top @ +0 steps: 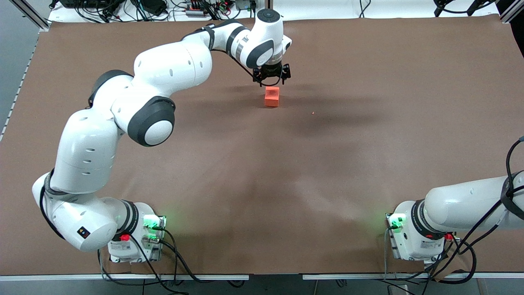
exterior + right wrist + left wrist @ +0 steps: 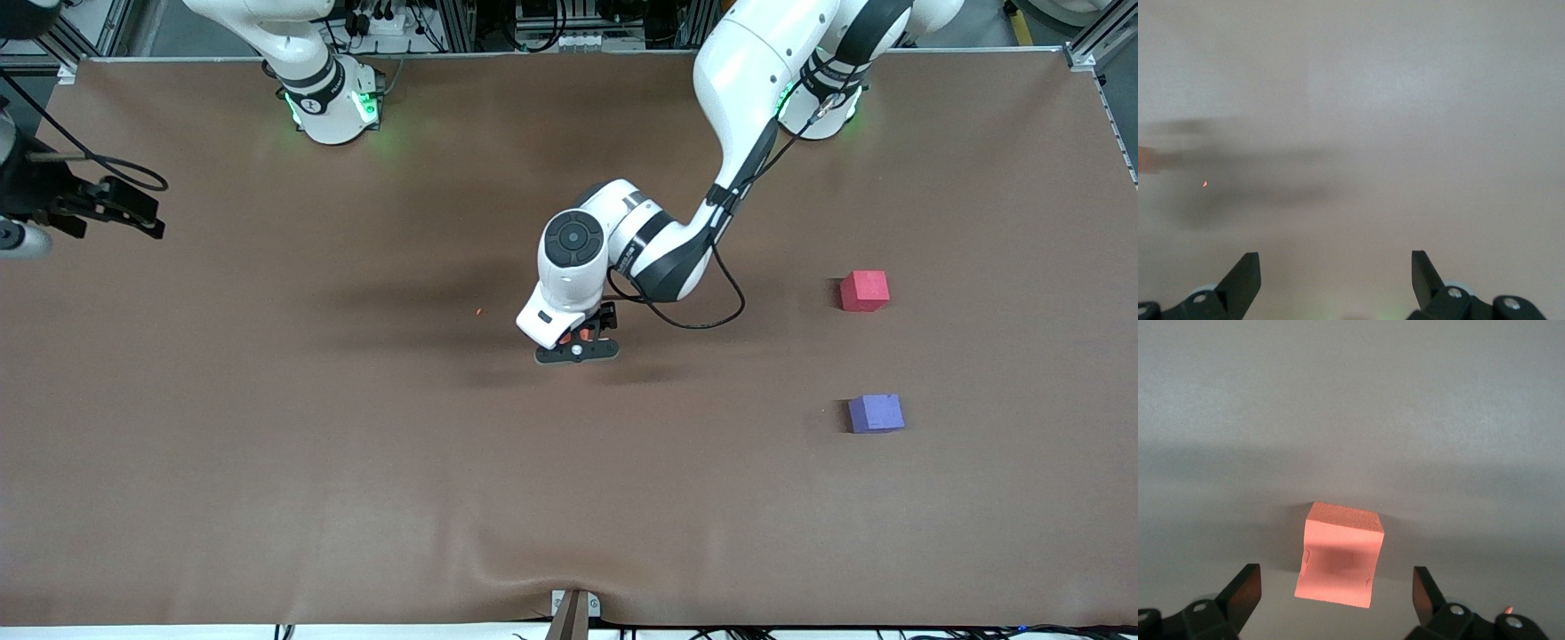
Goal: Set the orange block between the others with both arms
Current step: 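Withdraw the right gripper while the left gripper holds the orange cube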
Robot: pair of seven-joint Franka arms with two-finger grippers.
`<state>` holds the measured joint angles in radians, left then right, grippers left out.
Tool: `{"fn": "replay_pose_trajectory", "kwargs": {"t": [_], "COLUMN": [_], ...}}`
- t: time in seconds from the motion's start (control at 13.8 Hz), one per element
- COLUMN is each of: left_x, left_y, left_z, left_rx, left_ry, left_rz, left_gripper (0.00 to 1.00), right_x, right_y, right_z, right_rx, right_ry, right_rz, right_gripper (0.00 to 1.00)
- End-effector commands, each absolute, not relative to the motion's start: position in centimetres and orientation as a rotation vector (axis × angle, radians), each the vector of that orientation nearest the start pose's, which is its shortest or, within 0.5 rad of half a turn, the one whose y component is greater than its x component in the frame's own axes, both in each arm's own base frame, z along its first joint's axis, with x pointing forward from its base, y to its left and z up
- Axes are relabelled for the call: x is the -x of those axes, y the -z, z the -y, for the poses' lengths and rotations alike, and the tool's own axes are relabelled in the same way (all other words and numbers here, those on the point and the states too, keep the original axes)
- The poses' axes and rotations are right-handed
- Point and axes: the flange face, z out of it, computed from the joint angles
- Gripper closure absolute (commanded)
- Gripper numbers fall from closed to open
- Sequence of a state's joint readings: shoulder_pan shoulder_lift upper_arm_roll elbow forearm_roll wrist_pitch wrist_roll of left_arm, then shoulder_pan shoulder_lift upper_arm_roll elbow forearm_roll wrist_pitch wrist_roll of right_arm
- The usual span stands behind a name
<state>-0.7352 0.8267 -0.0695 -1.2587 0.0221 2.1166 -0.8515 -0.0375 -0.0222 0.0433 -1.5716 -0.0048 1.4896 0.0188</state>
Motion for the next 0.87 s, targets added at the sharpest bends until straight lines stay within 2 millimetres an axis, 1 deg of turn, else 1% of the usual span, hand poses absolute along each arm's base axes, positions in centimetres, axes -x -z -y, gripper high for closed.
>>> {"fn": "replay_pose_trajectory", "kwargs": {"t": [0.0, 0.07, 0.15, 0.22, 0.44, 0.58, 0.65, 0.8], "left_x": [-53.5, -53.4, -53.2, -53.2, -53.3, -53.3, -53.2, -53.2], "left_y": [-26.1, -25.6, -25.3, -24.5, -23.0, -22.1, -21.7, -21.1], "left_z": [53.5, 53.4, 53.4, 53.4, 53.7, 53.8, 53.8, 53.8], "left_rx": [3.169, 3.160, 3.157, 3.153, 3.173, 3.181, 3.178, 3.178], "left_ry": [0.028, 0.016, 0.009, -0.003, 0.014, 0.025, 0.020, 0.021], "left_rz": [-0.059, -0.108, -0.122, -0.118, -0.104, -0.108, -0.115, -0.134], "left_gripper": [0.00, 0.00, 0.00, 0.00, 0.00, 0.00, 0.00, 0.00], "right_x": [-53.4, -53.3, -53.3, -53.1, -52.8, -52.1, -51.5, -51.5], "right_y": [-63.8, -63.8, -64.2, -64.6, -65.1, -65.5, -66.5, -66.6], "right_z": [1.0, 1.5, 1.8, 1.7, 1.7, 1.9, 1.8, 1.9], "right_rx": [3.154, 3.149, 3.137, 3.123, 3.119, 3.120, 3.123, 3.129], "right_ry": [-0.109, -0.111, -0.101, -0.110, -0.129, -0.148, -0.113, -0.103], "right_rz": [-0.021, -0.037, -0.048, -0.045, -0.058, -0.068, -0.077, -0.113], "right_gripper": [0.00, 0.00, 0.00, 0.00, 0.00, 0.00, 0.00, 0.00]}}
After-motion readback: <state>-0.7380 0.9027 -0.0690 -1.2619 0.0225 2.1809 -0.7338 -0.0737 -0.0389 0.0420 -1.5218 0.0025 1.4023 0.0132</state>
